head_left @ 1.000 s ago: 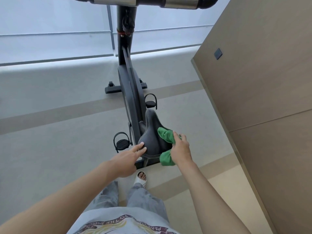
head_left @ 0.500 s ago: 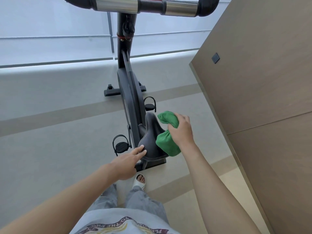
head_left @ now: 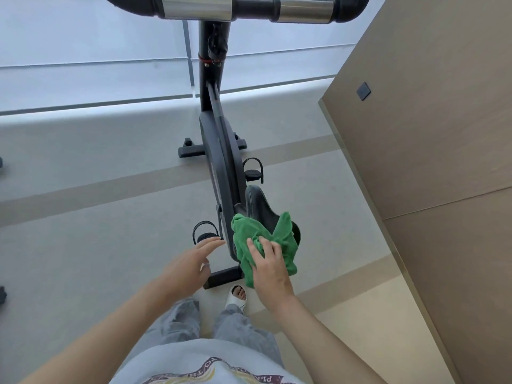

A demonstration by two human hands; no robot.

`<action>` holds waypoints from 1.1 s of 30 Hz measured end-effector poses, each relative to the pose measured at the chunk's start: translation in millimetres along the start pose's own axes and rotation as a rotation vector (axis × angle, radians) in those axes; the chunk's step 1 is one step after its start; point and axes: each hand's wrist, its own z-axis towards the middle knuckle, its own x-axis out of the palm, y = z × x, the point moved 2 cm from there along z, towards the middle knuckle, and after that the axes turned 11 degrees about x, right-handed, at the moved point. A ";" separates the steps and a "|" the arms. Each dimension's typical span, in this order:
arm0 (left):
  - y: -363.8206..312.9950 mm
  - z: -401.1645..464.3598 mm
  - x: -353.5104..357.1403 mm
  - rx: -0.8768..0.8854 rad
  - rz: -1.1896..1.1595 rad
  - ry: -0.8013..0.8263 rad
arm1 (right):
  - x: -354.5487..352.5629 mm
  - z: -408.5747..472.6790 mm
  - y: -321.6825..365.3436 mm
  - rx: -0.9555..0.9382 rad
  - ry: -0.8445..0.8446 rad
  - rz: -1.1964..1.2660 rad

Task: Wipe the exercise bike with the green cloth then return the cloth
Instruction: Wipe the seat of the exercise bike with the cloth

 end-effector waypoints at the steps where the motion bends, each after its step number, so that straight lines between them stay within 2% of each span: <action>1: -2.3 1.1 -3.6 0.003 0.004 -0.006 | -1.4 0.8 0.0 -0.038 0.007 -0.016; 5: -16.0 14.2 -16.8 0.029 0.054 0.021 | -14.6 44.6 -1.9 -0.255 0.060 -0.040; 10: -27.4 34.4 -33.9 0.074 0.131 0.009 | -20.7 121.6 13.3 -0.087 0.134 -0.156; 13: -28.5 39.2 -37.5 0.091 0.158 0.001 | -11.9 100.9 17.1 -0.087 0.137 -0.066; 18: -25.8 37.9 -28.5 0.099 0.148 -0.015 | -0.5 25.3 -4.8 -0.212 0.074 0.079; 21: -25.8 34.4 -20.0 0.105 0.144 0.004 | -8.8 34.2 -15.9 -0.271 0.120 0.068; 28: -25.6 33.3 3.2 0.137 0.206 0.148 | -36.9 140.4 -24.3 -0.099 0.105 0.017; 33: -27.3 40.0 22.2 0.140 0.251 0.245 | -32.6 129.7 -39.7 0.132 0.096 0.079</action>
